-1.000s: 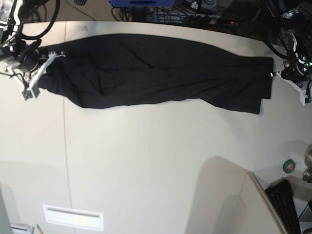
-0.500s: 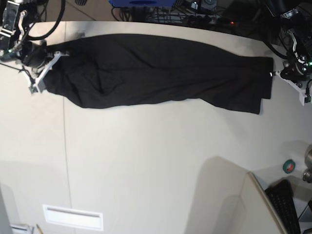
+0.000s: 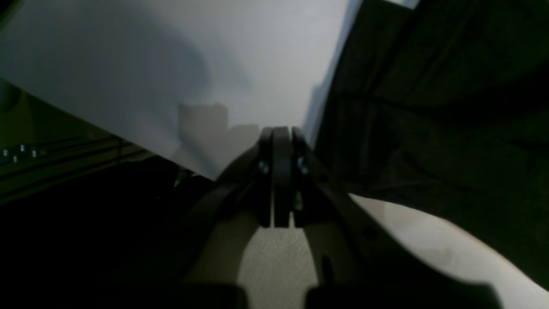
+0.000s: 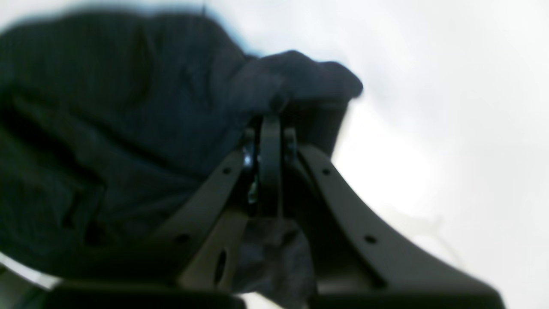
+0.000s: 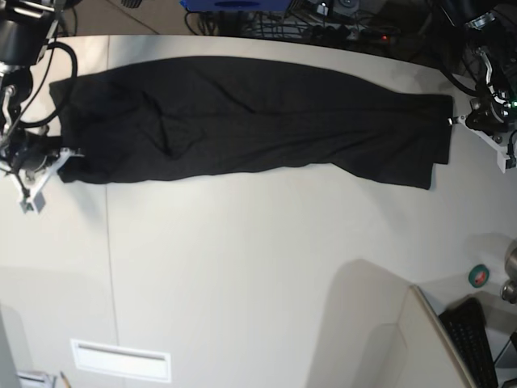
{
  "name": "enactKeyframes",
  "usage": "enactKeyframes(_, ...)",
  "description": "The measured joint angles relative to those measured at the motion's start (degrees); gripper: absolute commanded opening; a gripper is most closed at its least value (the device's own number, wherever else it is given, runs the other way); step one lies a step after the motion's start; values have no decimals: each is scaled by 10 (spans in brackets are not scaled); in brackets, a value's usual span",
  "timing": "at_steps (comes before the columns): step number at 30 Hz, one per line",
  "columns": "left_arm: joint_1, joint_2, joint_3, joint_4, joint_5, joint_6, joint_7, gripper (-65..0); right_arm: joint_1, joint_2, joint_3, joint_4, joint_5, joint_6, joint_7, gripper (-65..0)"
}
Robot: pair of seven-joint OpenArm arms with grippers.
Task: Layout the t-shirt on the table in an organized manner, then fold the t-shirt properly
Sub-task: 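Tug and smooth the folded shirt end with the right gripper, then grasp both ends of the folded strip and pull them apart to straighten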
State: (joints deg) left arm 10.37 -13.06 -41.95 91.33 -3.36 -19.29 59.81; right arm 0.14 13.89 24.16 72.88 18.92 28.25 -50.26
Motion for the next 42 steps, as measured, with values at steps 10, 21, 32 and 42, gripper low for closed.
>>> enactKeyframes(10, 1, 2, 0, 2, -1, 0, 0, -650, 31, 28, -3, -55, -7, -32, 65, -650)
enactKeyframes(21, -5, 37, 2, 1, -3, 4, -30, -650, -14, -11, -75, -43, -2, -28, 103, -650)
enactKeyframes(32, 9, 53, 87, 1, -9, 2, -90, -650, -61, 12, -74, 8, -3, -35, 103, -650)
enactKeyframes(42, -46, 49, 122, -136, 2, 9, -91, -650, -45, -6, -76, -40, 7, -30, 102, -650)
